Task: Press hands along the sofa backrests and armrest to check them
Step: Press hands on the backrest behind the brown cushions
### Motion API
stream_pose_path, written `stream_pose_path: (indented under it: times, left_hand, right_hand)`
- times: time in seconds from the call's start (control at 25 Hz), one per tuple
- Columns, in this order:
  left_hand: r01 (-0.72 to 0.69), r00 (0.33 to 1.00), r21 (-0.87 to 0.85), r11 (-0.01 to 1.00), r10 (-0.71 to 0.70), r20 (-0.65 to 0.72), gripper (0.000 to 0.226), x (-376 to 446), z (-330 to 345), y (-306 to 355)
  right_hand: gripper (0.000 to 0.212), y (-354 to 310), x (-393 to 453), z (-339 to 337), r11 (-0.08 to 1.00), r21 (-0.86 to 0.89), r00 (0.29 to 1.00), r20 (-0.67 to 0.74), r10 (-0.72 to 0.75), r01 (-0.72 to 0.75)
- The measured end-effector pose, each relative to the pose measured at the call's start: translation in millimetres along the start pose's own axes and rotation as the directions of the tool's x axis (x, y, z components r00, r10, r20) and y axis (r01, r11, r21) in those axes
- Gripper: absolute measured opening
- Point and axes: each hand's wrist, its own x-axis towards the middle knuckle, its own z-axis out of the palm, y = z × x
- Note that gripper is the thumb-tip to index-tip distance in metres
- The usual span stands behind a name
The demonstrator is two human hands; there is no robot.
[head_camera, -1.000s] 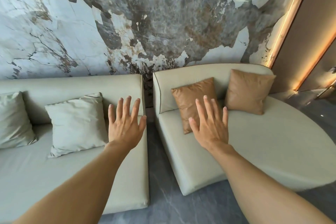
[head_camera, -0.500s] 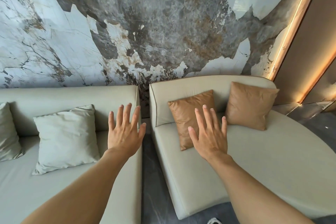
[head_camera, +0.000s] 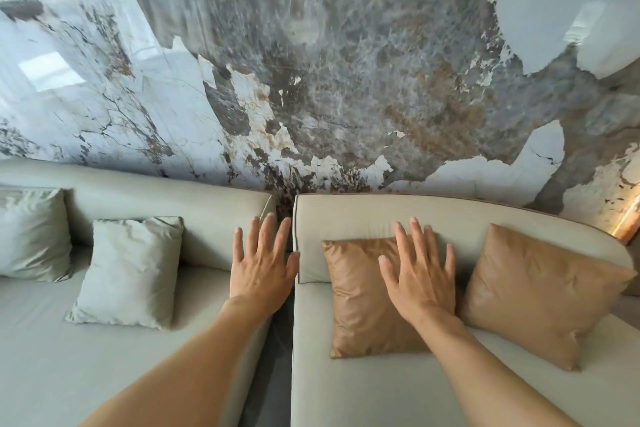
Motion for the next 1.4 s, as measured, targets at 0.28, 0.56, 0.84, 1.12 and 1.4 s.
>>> stream_pose_path:
  times: [0.28, 0.56, 0.84, 1.12, 1.4]
  left_hand:
    - [0.037, 0.998, 0.040, 0.998, -0.040, 0.058, 0.064, 44, 29, 27]
    - [-0.020, 0.995, -0.038, 0.999, 0.023, 0.095, 0.061, 128, 86, 17]
    - [-0.060, 0.958, -0.115, 0.992, 0.090, 0.274, 0.065, 233, 196, -19]
    - [-0.025, 0.940, -0.070, 0.997, 0.047, 0.338, 0.068, 278, 314, -32]
    - [-0.063, 0.966, -0.049, 0.997, 0.073, 0.249, 0.063, 287, 387, -6]
  right_hand:
    - [0.070, 29, 60, 21, 0.999, -0.001, 0.995, 0.089, -0.044, 0.044]
    - [0.072, 15, 118, 61, 0.996, -0.083, 0.980, 0.200, 0.007, 0.010]
    - [0.075, -13, 209, 132, 0.980, -0.173, 0.937, 0.315, 0.151, -0.099]
    - [0.074, 10, 278, 243, 0.985, -0.158, 0.898, 0.423, 0.125, -0.063]
    - [0.072, 48, 297, 337, 0.998, -0.055, 0.919, 0.393, 0.029, -0.008]
